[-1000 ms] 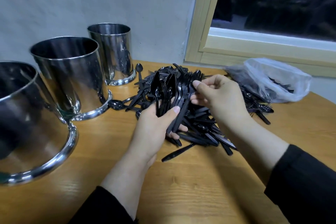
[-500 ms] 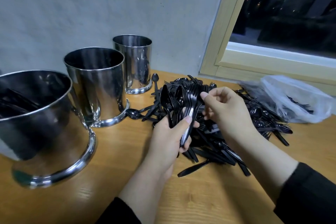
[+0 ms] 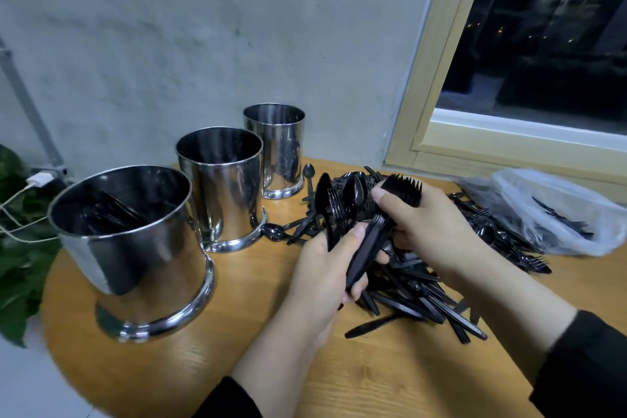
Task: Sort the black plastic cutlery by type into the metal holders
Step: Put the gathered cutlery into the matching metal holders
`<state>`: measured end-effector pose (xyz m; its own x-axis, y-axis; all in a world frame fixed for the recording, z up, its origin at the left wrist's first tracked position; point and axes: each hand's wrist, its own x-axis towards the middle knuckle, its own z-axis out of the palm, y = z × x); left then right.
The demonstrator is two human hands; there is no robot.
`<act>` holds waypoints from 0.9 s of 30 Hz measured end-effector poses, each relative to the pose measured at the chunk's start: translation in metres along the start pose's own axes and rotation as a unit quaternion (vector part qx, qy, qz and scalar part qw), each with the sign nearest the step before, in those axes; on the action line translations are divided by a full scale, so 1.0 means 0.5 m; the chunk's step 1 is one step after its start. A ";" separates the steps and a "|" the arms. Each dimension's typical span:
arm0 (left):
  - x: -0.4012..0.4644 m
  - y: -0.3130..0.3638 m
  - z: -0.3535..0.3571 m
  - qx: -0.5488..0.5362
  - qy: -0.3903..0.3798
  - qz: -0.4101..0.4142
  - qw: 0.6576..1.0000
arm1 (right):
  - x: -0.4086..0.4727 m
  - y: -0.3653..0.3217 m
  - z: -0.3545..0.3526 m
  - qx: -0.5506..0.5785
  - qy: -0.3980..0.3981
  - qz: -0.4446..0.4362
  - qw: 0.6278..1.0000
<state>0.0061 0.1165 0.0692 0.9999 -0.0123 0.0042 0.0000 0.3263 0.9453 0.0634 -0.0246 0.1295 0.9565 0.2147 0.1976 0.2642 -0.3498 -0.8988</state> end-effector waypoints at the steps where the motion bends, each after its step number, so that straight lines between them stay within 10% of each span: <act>1: -0.001 0.016 0.000 0.013 0.012 0.005 1.000 | 0.000 -0.015 0.002 -0.001 0.007 -0.005 1.000; 13: 0.007 0.281 -0.116 0.153 0.203 0.181 0.950 | 0.091 -0.219 0.029 -0.019 0.119 -0.139 0.983; 27: 0.047 0.372 -0.332 0.140 0.238 0.101 0.956 | 0.360 -0.213 0.324 -0.214 0.001 -0.155 0.965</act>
<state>0.0317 0.3338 0.1909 0.8719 0.4774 0.1091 -0.1296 0.0100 0.9915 0.1873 0.1988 0.1974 0.8240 0.3676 0.4312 0.5633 -0.6140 -0.5529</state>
